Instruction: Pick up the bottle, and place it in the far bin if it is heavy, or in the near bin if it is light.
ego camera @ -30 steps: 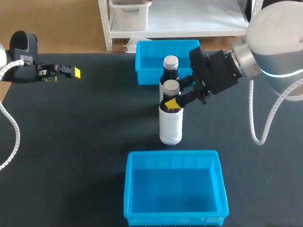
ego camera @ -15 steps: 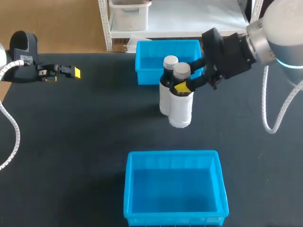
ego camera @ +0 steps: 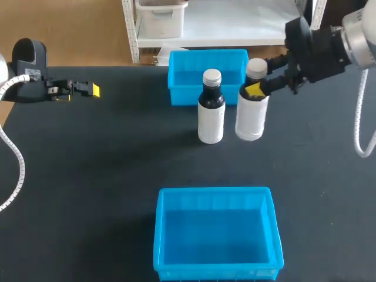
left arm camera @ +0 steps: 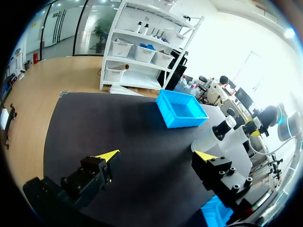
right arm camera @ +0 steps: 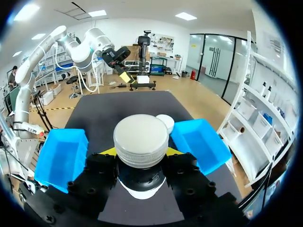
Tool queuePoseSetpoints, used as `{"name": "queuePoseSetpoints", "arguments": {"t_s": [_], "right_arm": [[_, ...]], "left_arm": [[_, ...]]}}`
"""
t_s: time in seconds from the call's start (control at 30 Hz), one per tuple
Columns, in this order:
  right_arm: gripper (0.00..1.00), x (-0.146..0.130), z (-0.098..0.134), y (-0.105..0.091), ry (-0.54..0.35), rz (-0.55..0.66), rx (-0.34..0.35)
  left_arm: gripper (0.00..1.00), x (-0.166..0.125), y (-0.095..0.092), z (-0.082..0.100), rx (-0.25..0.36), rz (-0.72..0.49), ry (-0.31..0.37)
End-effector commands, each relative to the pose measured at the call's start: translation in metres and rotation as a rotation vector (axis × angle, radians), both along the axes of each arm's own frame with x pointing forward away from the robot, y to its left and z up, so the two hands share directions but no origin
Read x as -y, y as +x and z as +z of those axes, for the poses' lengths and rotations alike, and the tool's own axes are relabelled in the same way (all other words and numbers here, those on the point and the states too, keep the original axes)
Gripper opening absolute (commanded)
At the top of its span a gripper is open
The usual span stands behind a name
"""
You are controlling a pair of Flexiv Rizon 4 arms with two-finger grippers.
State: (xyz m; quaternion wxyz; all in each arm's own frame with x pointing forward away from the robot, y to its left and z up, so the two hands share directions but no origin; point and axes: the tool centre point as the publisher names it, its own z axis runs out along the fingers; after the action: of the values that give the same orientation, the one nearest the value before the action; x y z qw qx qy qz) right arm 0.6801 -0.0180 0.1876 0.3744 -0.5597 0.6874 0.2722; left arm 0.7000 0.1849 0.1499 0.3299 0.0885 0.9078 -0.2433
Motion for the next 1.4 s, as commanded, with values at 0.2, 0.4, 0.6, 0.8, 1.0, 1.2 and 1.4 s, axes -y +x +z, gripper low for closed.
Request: {"name": "queuePoseSetpoints", "arguments": {"t_s": [0.2,0.4,0.6,0.8,1.0,1.2,1.4], "right_arm": [[0.0,0.024,0.01,-0.006,-0.015,-0.036,-0.007],[0.0,0.037,0.015,-0.007,-0.005,-0.056,-0.007],[0.0,0.052,0.019,-0.008,-0.001,-0.06,-0.007],[0.0,0.066,0.019,-0.009,-0.004,-0.07,-0.006],[0.0,0.074,0.02,-0.011,0.014,-0.05,-0.016],[0.0,0.08,0.023,-0.017,0.001,-0.025,-0.025],[0.0,0.08,0.03,-0.037,-0.007,-0.019,-0.033]], "left_arm": [[1.0,0.0,0.0,0.0,0.0,0.0,0.0],[1.0,0.0,0.0,0.0,0.0,0.0,0.0],[1.0,0.0,0.0,0.0,0.0,0.0,0.0],[1.0,0.0,0.0,0.0,0.0,0.0,0.0],[1.0,0.0,0.0,0.0,0.0,0.0,0.0],[1.0,0.0,0.0,0.0,0.0,0.0,0.0],[1.0,0.0,0.0,0.0,0.0,0.0,0.0]]}}
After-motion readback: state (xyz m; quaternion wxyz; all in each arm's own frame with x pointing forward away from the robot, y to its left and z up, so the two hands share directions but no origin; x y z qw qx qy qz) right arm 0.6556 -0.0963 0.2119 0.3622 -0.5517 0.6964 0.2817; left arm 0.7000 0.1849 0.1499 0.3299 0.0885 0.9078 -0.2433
